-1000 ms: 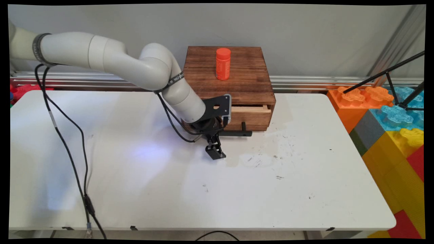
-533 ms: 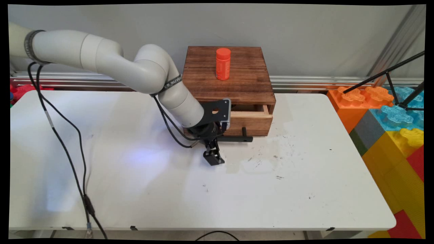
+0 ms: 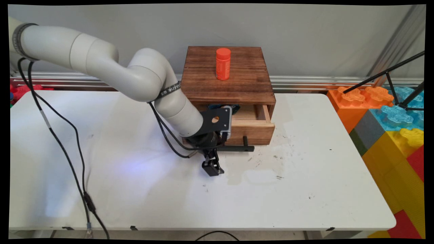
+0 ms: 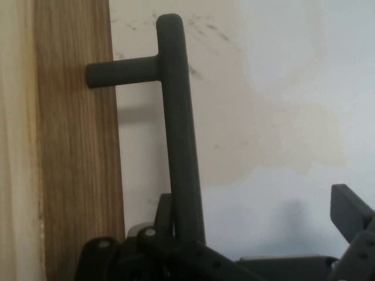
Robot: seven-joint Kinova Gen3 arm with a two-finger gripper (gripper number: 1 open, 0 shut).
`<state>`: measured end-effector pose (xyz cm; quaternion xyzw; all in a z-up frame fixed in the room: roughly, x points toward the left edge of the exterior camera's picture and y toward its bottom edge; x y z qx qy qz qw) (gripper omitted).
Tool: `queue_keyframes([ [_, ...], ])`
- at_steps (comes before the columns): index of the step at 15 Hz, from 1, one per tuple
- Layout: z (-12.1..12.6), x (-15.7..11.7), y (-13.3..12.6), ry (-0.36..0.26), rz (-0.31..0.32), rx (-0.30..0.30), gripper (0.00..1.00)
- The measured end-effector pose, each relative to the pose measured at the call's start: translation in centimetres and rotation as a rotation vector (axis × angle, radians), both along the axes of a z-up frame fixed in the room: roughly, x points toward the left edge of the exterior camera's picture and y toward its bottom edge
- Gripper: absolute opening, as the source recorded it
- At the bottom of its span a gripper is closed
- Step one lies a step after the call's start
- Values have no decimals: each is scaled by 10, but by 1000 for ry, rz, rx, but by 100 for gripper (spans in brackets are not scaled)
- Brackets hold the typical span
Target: Open the drawer
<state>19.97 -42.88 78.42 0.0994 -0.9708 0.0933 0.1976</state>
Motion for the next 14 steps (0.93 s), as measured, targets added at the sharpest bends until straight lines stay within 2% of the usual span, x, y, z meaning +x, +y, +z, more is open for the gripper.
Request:
queue_keyframes([
  [14, 3, -31, 50, 27, 54, 57, 100],
])
